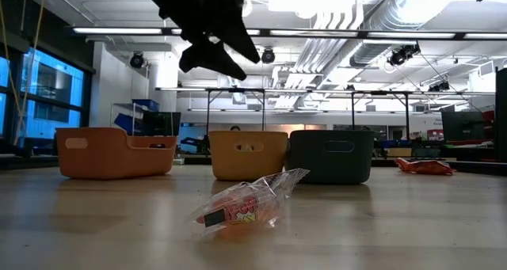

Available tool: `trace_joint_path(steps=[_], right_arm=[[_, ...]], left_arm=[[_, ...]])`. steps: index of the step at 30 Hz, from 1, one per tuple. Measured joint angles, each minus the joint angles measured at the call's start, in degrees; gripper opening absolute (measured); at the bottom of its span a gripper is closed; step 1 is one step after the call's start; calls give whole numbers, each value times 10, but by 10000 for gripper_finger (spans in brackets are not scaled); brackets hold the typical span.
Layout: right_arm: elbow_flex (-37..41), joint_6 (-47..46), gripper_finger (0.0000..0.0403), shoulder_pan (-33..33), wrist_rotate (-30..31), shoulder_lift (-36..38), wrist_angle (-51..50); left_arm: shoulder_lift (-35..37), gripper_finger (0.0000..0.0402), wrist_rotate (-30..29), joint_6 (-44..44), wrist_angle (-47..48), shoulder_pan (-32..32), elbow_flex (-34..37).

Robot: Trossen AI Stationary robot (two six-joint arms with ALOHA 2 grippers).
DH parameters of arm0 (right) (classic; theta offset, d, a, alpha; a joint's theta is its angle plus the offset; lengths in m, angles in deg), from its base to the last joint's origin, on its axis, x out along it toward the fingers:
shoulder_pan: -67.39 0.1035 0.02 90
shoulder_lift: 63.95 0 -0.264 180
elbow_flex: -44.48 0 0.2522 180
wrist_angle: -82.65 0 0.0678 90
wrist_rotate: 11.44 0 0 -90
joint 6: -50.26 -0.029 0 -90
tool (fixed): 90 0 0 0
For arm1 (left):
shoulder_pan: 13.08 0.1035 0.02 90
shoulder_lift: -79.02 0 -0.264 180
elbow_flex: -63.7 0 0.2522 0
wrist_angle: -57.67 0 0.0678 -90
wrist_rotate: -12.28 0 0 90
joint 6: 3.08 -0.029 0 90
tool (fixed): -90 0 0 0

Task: Sort candy
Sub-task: Put the orange gummy into the blue bin

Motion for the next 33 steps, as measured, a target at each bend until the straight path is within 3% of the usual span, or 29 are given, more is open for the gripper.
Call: trace_joint_path(steps=[4,9,12,18,25,33], right_arm=[[0,-7,215,0,-24,-6,1],[0,-32,215,9,-140,-42,6],[0,-30,215,29,-178,-76,3],[0,-35,215,71,-190,-145,2],[0,2,215,123,-321,-261,27],[0,27,215,126,-480,-407,186]], left_arm=[[23,236,85,18,-4,-1,0],[74,240,127,2,3,-55,0],[94,239,96,-28,11,-109,-1],[57,237,-31,-56,97,-202,-1],[22,236,-39,51,140,-246,0],[62,236,-68,120,160,-255,0]])
